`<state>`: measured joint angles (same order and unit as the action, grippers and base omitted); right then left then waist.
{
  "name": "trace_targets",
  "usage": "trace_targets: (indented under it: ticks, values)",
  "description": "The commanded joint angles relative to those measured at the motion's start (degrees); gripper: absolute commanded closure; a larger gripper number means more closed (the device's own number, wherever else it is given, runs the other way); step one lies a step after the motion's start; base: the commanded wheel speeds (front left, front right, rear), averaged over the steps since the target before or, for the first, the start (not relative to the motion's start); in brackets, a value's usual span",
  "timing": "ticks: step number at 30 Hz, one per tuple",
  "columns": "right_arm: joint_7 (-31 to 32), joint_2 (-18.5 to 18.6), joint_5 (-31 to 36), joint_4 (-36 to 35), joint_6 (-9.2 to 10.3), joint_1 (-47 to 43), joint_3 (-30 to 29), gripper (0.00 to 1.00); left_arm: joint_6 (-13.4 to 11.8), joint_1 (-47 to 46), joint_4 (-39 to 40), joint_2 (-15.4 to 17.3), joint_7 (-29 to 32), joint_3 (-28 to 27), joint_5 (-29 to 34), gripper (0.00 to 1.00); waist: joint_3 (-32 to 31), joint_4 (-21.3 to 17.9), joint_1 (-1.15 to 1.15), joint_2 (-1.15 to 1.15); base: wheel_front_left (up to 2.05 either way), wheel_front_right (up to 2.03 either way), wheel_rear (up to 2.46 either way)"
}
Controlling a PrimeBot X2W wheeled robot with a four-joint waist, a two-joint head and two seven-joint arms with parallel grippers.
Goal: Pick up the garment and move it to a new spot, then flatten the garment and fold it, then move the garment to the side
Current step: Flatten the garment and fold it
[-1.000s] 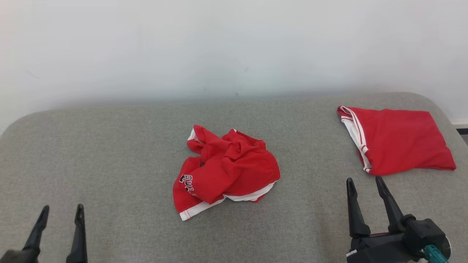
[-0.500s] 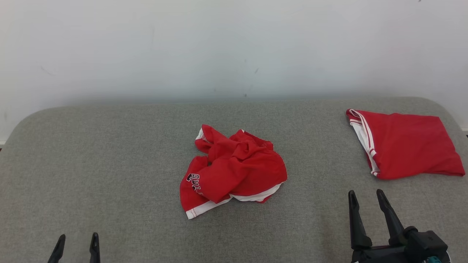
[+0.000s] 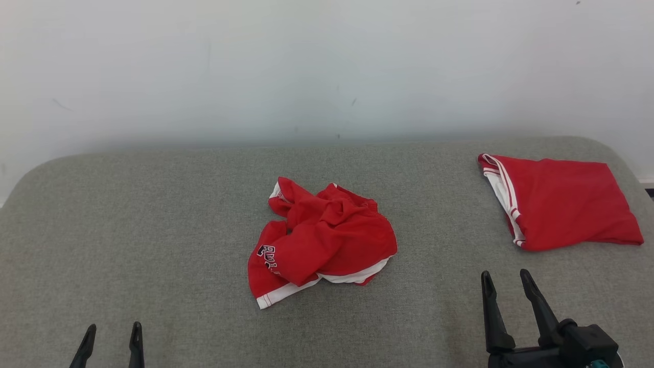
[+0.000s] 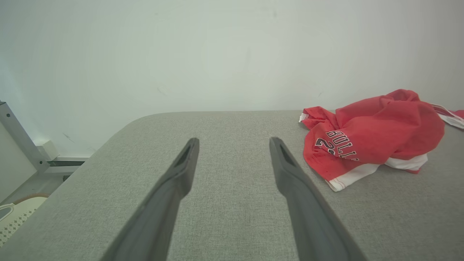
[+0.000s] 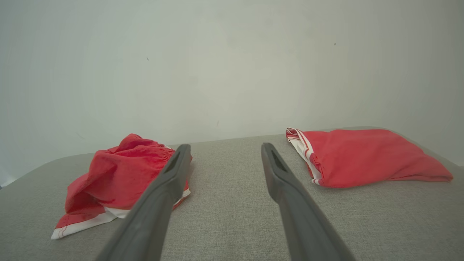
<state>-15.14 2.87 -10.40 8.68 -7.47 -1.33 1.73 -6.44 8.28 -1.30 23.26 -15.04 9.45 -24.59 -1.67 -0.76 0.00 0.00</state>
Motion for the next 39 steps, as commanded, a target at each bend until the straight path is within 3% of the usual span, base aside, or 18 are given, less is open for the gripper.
trace_targets:
  ticks: [1, 11, 19, 23, 29, 39]
  values:
    - [0.0, 0.0, 0.1, 0.2, -0.02, 0.0, 0.0, 0.00, 0.3, -0.1, -0.3, -0.4, -0.1, -0.2, 0.5, 0.00, 0.0, 0.0, 0.00, 0.00, 0.00, 0.00, 0.00]
    - [0.0, 0.0, 0.1, 0.7, -0.02, 0.2, 0.2, 0.00, 2.2, -0.3, -1.5, -2.0, -0.1, -1.7, 1.7, 0.00, 0.0, -0.1, 0.00, 0.00, 0.00, 0.00, 0.00]
    - [0.0, 0.0, 2.1, 3.4, -0.02, 2.4, 3.3, 0.00, 5.2, -4.9, -3.5, -3.7, -0.1, 1.7, 2.7, 0.00, 0.6, -0.1, 0.00, 0.00, 0.00, 0.00, 0.00]
    - [0.6, 0.8, 3.4, 8.5, -0.02, 6.5, 6.7, 0.00, 8.3, -9.1, -7.3, -5.5, 1.5, 5.2, 1.8, 0.00, 1.8, -0.4, 0.00, 0.00, 0.00, 0.00, 0.00]
    - [1.3, 3.7, 2.3, 19.7, -0.02, 16.1, 14.8, 0.00, 12.2, -17.5, -19.2, -9.5, 2.3, 10.1, 0.0, 0.00, 4.8, -0.7, 0.00, 0.00, 0.00, 0.00, 0.00]
    - [0.3, 3.6, -1.3, 36.4, -0.02, 30.8, 24.9, 0.00, 13.9, -30.3, -38.3, -14.0, 0.8, 17.7, -5.7, 0.00, 9.1, -0.5, 0.00, 0.00, 0.00, 0.00, 0.00]
